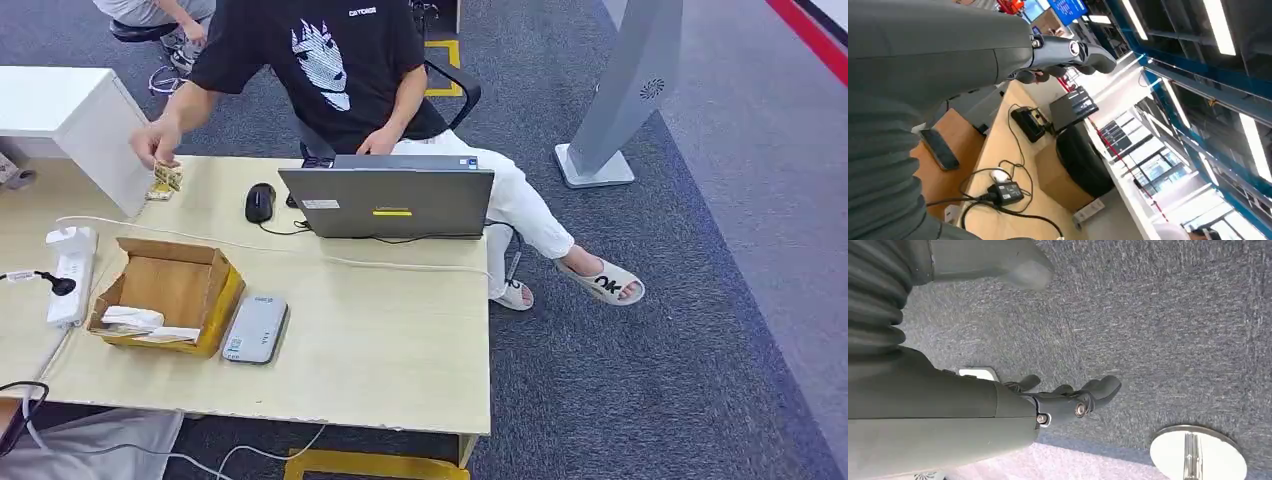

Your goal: Pass the card to the sensor for recognition and then transmit it.

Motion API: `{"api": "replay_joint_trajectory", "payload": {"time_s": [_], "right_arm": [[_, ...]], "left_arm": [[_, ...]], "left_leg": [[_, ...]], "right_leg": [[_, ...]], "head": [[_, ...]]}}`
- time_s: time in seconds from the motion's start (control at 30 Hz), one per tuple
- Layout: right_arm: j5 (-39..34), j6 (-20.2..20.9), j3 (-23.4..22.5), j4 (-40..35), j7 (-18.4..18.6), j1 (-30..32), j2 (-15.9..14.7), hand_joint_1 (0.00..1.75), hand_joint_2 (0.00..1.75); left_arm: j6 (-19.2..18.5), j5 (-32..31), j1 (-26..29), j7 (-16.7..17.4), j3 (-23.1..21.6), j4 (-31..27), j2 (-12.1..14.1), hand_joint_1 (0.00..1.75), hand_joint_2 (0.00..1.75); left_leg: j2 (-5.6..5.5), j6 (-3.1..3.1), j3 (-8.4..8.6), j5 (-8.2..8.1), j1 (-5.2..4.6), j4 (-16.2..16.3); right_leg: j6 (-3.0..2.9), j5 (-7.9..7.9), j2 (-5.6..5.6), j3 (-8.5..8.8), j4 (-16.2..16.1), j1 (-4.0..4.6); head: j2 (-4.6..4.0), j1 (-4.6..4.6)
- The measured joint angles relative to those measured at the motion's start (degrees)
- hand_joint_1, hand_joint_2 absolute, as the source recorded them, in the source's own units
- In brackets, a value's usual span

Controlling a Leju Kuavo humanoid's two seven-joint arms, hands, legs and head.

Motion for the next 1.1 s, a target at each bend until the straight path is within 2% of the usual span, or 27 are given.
{"api": "replay_joint_trajectory", "payload": {"time_s": [0.2,0.37,0.47,0.7,0.77,0.83,0.97,1.1], "right_arm": [[2.8,0.9,-0.9,-0.1,-1.2,-0.1,0.0,0.0,1.75],[5.6,1.6,-3.0,-0.1,-2.2,-0.3,0.0,0.0,1.75],[6.0,1.6,-3.5,-0.1,-2.3,-0.3,0.0,0.0,1.75],[6.0,1.6,-4.2,-0.1,-2.3,-0.4,0.0,0.0,1.75],[6.7,1.7,-4.3,-0.1,-2.6,-0.4,0.0,0.0,1.75],[8.3,2.0,-4.5,-0.1,-3.4,-0.7,0.0,0.0,1.75],[13.3,2.4,-6.7,0.2,-5.3,-1.7,0.0,0.0,1.75],[17.8,2.4,-9.3,1.1,-6.5,-2.6,0.0,0.0,1.75]], "left_arm": [[-3.8,-1.7,0.3,0.0,-1.4,-3.0,0.0,0.0,1.75],[-1.7,-5.0,2.0,1.6,-8.7,-6.1,0.0,0.0,1.75],[-1.2,-5.2,2.5,2.1,-11.3,-6.9,0.0,0.0,1.75],[-0.9,-5.4,3.0,2.1,-13.3,-7.6,0.0,0.0,1.75],[1.2,-6.4,3.4,1.5,-14.2,-7.9,0.0,0.0,1.75],[5.1,-7.7,4.6,2.5,-16.5,-8.0,0.4,0.0,1.75],[15.3,-11.8,6.8,9.4,-26.8,-7.8,4.3,0.0,1.75],[22.1,-15.5,7.3,16.5,-36.9,-6.3,9.8,0.0,1.75]], "left_leg": [[-0.01,0.0,0.0,0.0,-0.01,0.0],[-0.03,0.01,-0.02,0.0,-0.02,0.0],[-0.02,0.01,0.0,0.0,-0.03,0.0],[-0.03,0.0,0.0,0.0,-0.01,0.0],[-0.03,0.0,0.0,0.0,-0.01,0.0],[-0.01,0.0,0.03,0.0,-0.02,0.0],[-0.06,0.01,0.02,0.0,-0.02,0.0],[-0.12,0.0,0.03,0.04,-0.01,0.0]], "right_leg": [[0.0,0.0,-0.02,0.01,0.0,0.0],[0.01,0.0,-0.03,0.06,0.0,-0.01],[0.01,0.0,-0.03,0.06,0.0,-0.01],[0.0,0.0,-0.03,0.05,0.0,-0.01],[0.0,0.0,-0.03,0.03,0.0,0.0],[0.0,0.0,-0.01,0.01,0.0,-0.01],[0.0,0.0,-0.09,0.06,0.0,-0.01],[-0.01,0.01,-0.15,0.1,0.0,0.0]], "head": [[0.0,0.02],[0.0,0.0],[0.0,0.0],[0.0,0.02],[0.0,0.0],[0.0,0.0],[0.0,0.0],[0.0,0.02]]}}
